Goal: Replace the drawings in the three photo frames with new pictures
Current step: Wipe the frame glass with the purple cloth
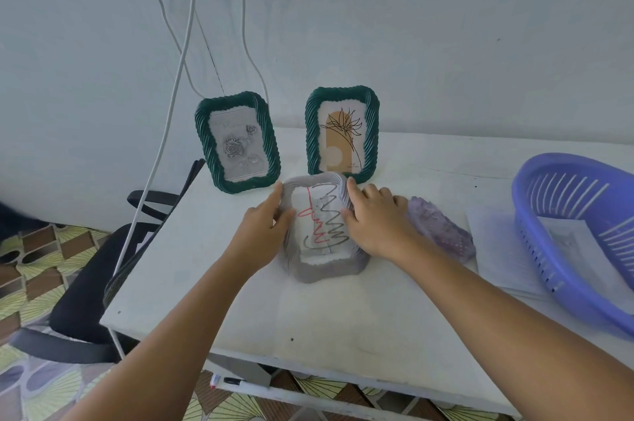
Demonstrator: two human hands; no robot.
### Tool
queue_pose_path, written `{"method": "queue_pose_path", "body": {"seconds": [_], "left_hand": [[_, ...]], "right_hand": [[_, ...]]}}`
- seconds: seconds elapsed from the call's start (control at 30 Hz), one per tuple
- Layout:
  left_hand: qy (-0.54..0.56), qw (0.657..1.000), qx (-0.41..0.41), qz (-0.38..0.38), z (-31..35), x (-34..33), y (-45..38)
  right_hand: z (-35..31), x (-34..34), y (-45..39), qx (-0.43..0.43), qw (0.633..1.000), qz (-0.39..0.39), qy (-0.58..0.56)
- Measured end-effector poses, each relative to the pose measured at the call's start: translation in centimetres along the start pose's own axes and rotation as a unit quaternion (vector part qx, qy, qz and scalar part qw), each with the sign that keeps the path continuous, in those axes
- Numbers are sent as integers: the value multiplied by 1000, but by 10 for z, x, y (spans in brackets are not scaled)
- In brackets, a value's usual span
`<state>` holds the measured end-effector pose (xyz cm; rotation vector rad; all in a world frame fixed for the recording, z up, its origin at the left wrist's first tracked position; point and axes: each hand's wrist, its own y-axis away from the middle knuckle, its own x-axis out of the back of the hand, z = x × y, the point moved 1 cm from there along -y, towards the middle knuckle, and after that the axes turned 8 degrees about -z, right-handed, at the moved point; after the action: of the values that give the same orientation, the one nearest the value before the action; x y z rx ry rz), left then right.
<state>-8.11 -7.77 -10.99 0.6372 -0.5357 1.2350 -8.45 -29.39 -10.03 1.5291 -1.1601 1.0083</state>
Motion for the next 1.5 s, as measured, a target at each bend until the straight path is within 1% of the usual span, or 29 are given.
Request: {"method": "queue_pose_path", "body": {"seconds": [0.1,0.17,0.23,0.3,0.4,0.5,0.57,0.7,0.8,0.9,1.0,1.1,1.23,1.33,1.4,1.5], "left_hand": [[-67,997,25,-9,-10,-5,-4],[-87,995,34,-16,-12,-9,-3],[-97,995,26,-6,-14,-13,-2],[-96,995,19,11,-16,-15,0],[-88,996,5,33,-17,-18,6],[-83,995,-12,58,-20,-18,9],[-85,994,-17,72,-22,-18,9],[-91,992,-16,83,-22,-20,9],[-89,992,-17,91,-23,-21,9],[-85,992,-19,97,-23,-21,9],[-89,991,-19,96,-22,-20,10],[-90,992,-19,87,-21,-20,12],[-96,994,-11,55,-22,-18,13],[-146,988,-23,34,-25,-10,12],[-167,985,-35,14,-28,-3,12],[-173,983,-35,-43,-35,6,11]], "right_hand": [[4,-6,-2,-4,999,-23,42],[6,-10,-2,0,998,-33,54],[7,-12,-1,5,998,-29,49],[10,-10,3,10,999,-3,40],[22,-2,11,14,998,59,24],[41,5,20,-4,994,108,-12],[54,8,26,-21,992,121,-33],[68,6,37,-20,995,92,-26],[68,2,43,19,997,65,-43],[67,0,44,48,995,81,-35],[66,-2,40,46,994,95,-14],[62,-2,35,19,994,106,-33],[54,10,29,1,976,155,-153],[34,21,21,41,968,167,-182],[16,22,12,70,969,160,-173],[-10,13,-5,107,973,150,-142]]}}
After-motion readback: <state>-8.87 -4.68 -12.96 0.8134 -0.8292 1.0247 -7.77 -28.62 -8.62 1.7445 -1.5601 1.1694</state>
